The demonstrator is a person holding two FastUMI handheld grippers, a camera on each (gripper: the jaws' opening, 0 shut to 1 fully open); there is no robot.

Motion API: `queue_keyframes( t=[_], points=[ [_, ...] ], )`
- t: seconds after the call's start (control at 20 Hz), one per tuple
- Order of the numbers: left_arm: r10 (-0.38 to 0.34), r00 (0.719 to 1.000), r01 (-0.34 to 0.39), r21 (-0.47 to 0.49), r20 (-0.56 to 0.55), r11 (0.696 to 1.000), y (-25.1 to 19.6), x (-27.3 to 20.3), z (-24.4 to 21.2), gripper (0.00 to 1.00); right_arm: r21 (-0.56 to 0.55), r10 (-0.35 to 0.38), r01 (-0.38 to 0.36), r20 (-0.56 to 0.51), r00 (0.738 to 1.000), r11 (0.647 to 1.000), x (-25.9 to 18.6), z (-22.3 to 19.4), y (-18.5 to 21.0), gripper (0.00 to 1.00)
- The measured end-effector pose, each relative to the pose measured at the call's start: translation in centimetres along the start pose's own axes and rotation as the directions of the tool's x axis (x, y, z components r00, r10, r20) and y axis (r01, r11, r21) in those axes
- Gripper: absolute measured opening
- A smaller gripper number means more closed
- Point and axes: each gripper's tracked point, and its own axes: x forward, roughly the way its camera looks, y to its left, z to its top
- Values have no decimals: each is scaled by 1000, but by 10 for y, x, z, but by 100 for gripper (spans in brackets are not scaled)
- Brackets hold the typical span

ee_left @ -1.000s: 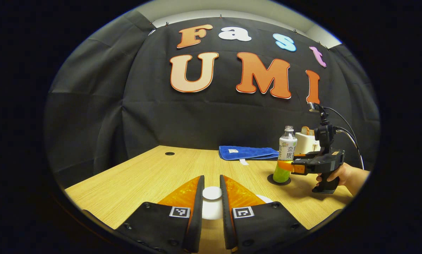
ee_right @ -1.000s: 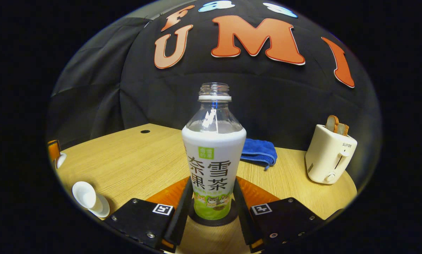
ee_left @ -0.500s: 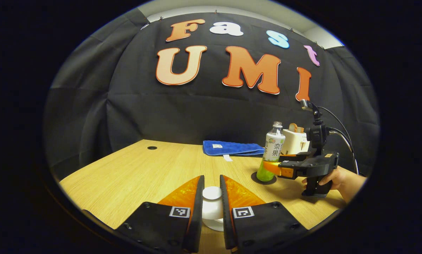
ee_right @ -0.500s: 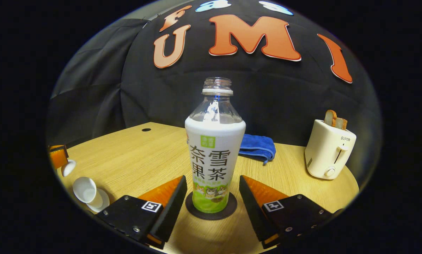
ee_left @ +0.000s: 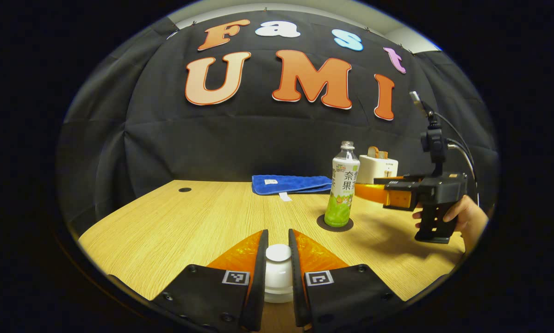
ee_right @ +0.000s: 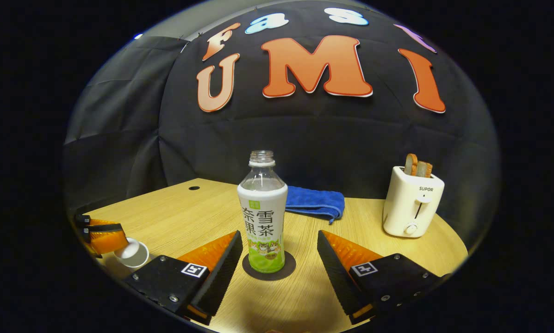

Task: Open the teacup lid with one hand, grasp the water bottle and pour water into the teacup with the other hand; after pouring, place the water bottle on the coaster and then close the teacup lid.

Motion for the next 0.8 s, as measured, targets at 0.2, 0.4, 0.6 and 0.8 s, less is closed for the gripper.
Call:
queue_keyframes(
  t=[0.2, 0.4, 0.6, 0.8],
  points=[
    [29, 999, -27, 61, -24, 998, 2, 3, -8, 30, -28, -12, 13, 50, 999, 1000, -22, 12, -6, 97],
    [24, 999, -21, 64, -37, 998, 0, 4, -14, 30, -27, -6, 8, 72, 997, 1000, -38, 19, -6, 97],
    [24, 999, -21, 80, -34, 997, 0, 3, -14, 34, -41, -15, 19, 94, 995, 999, -50, 26, -7, 97],
    [46, 996, -52, 75, 76, 996, 4, -8, 26, 60, -29, -23, 27, 126, 992, 999, -68, 37, -8, 97]
  ],
)
